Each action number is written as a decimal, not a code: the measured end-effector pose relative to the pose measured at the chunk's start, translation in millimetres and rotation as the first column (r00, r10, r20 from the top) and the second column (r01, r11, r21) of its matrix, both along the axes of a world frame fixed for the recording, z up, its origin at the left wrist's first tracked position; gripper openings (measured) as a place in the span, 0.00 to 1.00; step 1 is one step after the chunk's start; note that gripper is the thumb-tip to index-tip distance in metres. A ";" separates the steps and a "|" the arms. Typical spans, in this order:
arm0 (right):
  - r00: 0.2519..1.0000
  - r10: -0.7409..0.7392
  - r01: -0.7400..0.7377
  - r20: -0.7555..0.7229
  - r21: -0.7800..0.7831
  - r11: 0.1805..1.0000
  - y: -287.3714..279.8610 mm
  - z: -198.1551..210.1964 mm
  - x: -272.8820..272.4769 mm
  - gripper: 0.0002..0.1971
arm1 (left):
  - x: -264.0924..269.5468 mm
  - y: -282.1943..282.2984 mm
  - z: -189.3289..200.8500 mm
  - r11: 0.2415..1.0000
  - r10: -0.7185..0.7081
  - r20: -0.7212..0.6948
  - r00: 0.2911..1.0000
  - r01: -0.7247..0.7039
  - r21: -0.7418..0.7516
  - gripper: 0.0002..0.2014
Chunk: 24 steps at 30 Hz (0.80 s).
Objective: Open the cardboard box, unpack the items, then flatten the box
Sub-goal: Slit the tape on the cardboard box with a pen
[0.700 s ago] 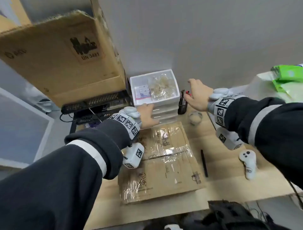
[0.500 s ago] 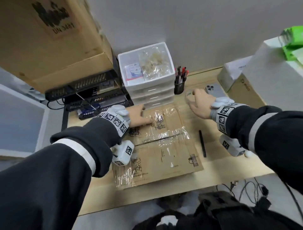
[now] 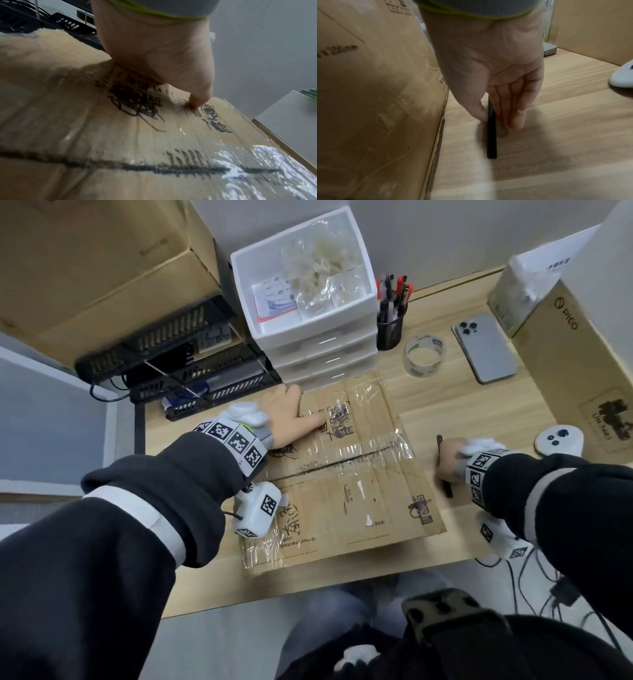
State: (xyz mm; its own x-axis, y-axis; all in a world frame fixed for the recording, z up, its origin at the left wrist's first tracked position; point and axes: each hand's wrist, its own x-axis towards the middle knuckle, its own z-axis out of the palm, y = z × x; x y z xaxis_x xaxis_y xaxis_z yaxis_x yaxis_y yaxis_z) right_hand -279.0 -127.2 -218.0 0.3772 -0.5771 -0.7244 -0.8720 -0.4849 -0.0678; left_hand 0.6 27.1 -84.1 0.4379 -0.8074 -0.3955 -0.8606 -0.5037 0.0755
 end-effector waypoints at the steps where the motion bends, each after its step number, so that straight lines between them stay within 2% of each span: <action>1: 1.000 0.007 -0.007 -0.009 0.003 1.000 0.7 3.9 1.4 0.08 | 0.5 -0.8 0.1 1.000 -0.002 -0.003 1.000 0.002 0.006 0.31; 5: 0.992 0.078 -0.076 -0.100 0.025 0.997 -1.6 2.9 8.5 0.07 | 2.6 -1.9 0.1 1.000 0.000 -0.027 1.000 0.000 0.009 0.31; 7: 0.983 0.060 -0.055 -0.176 0.036 0.998 -7.7 -2.6 10.8 0.07 | 0.8 -2.5 1.6 1.000 -0.005 -0.012 1.000 0.005 0.009 0.31; 8: 0.981 0.031 -0.022 -0.191 0.052 0.998 -10.2 -8.2 11.7 0.08 | 0.2 -2.7 1.8 1.000 -0.007 -0.007 1.000 0.007 0.011 0.30; 10: 0.979 0.058 -0.045 -0.194 0.070 0.997 -11.9 -11.7 11.5 0.08 | -0.7 -1.8 2.7 1.000 -0.014 -0.004 1.000 0.014 0.007 0.31; 13: 0.999 0.025 -0.025 -0.026 0.026 0.999 -8.4 6.7 12.4 0.15 | 0.9 -0.9 3.4 1.000 -0.013 -0.032 0.999 0.013 -0.012 0.31; 15: 0.999 -0.031 0.031 0.030 -0.008 0.999 -11.1 23.3 18.6 0.14 | 1.4 0.5 6.5 0.999 0.010 -0.091 0.996 -0.013 -0.038 0.29; 17: 0.996 -0.062 0.066 0.059 -0.070 0.995 -19.1 45.1 30.7 0.11 | 3.6 2.2 12.0 0.989 0.103 -0.253 0.962 -0.126 -0.075 0.27; 18: 0.991 -0.081 0.091 0.104 -0.095 0.991 -23.3 56.6 36.1 0.11 | 5.1 1.8 13.3 0.974 0.171 -0.369 0.913 -0.214 -0.078 0.27; 20: 0.942 -0.144 0.188 0.302 -0.121 0.975 -34.5 80.5 45.2 0.11 | 11.7 3.0 22.9 0.930 0.261 -0.550 0.793 -0.359 -0.076 0.29; 21: 0.908 -0.137 0.203 0.397 -0.130 0.971 -39.8 93.9 49.3 0.10 | 16.6 5.0 29.4 0.904 0.294 -0.582 0.758 -0.419 -0.089 0.30; 23: 0.829 -0.114 0.205 0.547 -0.108 0.973 -46.6 116.6 56.6 0.07 | 30.9 5.3 34.9 0.864 0.334 -0.582 0.741 -0.488 -0.125 0.29; 24: 0.793 -0.086 0.188 0.603 -0.107 0.976 -49.1 128.6 62.6 0.06 | 37.1 7.2 42.9 0.860 0.331 -0.540 0.774 -0.483 -0.166 0.28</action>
State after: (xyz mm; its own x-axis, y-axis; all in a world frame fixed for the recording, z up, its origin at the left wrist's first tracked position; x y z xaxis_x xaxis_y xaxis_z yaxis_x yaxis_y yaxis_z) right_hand -216.4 -176.3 -89.4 0.6107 -0.7397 -0.2829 -0.7431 -0.4118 -0.5275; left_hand 37.7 34.3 -41.2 0.5670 -0.7034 -0.4287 -0.3917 -0.6880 0.6109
